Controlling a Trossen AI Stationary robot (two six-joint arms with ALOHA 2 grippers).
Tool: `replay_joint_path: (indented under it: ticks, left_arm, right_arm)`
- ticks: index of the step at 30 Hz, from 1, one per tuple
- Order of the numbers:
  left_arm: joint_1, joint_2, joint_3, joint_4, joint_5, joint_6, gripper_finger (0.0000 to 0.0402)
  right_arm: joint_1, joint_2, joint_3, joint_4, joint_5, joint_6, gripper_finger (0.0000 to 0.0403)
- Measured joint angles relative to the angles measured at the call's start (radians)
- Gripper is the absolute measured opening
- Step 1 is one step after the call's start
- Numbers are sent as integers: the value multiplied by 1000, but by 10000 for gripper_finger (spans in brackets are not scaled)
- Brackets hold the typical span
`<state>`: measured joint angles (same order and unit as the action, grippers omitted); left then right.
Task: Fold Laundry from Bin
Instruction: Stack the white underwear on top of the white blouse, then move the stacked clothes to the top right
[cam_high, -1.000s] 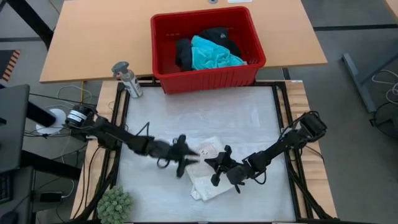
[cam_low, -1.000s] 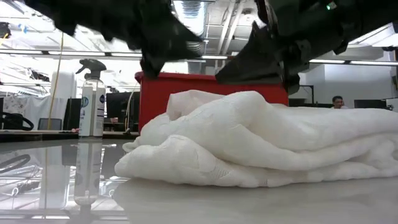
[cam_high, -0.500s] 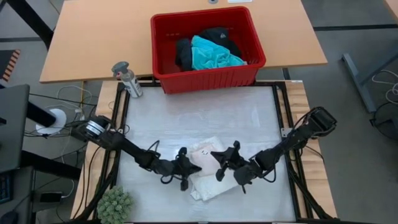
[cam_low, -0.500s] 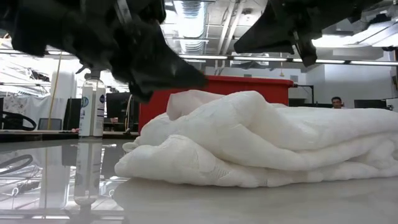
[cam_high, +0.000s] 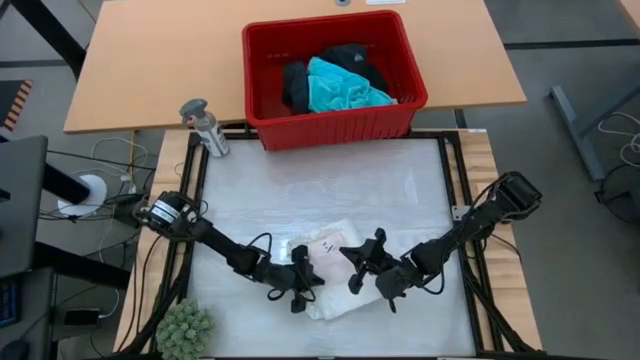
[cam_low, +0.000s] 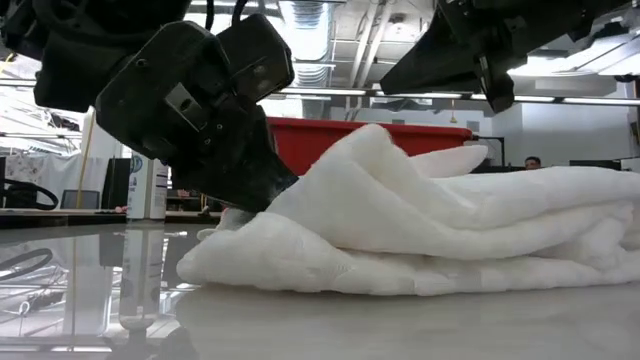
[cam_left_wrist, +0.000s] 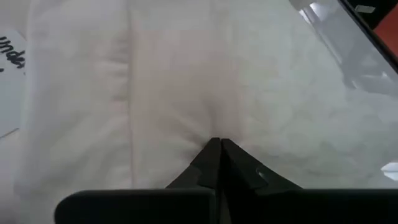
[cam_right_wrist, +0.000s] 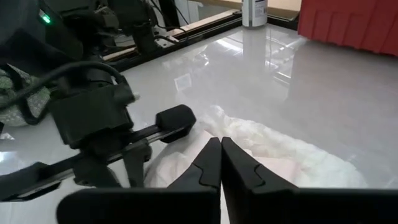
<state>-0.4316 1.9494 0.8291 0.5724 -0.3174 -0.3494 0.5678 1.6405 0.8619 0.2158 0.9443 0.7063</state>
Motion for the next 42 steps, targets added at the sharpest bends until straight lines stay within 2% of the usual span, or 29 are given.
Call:
replay_joint_path:
  ticks: [7,11,15,17,20,22,25,28,31,35,39,42]
  left_arm:
    - [19,-52,16,59,37,31,0]
    - [28,-146,41,66,52,70,0]
    - [44,-290,40,14,52,98,0]
    - [55,-396,40,-50,46,89,0]
    - [66,-563,40,-143,14,71,0]
    - [65,-677,41,-195,-28,84,0]
    - [56,-815,42,-277,-130,118,0]
    - [42,-908,41,-380,-253,136,0]
    - [21,-961,40,-443,-335,130,0]
    - [1,-976,41,-471,-352,125,0]
    - [-14,-958,41,-491,-354,100,0]
    - [-22,-940,40,-528,-349,75,0]
  right_arm:
    - [19,-4,0,23,-1,1,21]
    - [29,-24,0,57,-3,1,26]
    - [23,-47,1,45,-24,86,26]
    - [-1,-50,7,47,-89,127,26]
    - [-80,-47,51,7,-301,93,17]
    - [-140,-17,89,-20,-401,55,15]
    - [-208,18,130,-153,-446,96,15]
    - [-265,54,222,-376,-530,150,15]
    - [-289,116,338,-481,-564,55,15]
    - [-312,214,514,-592,-685,-31,15]
    - [-322,324,624,-810,-707,-18,15]
    - [-330,360,661,-909,-734,13,15]
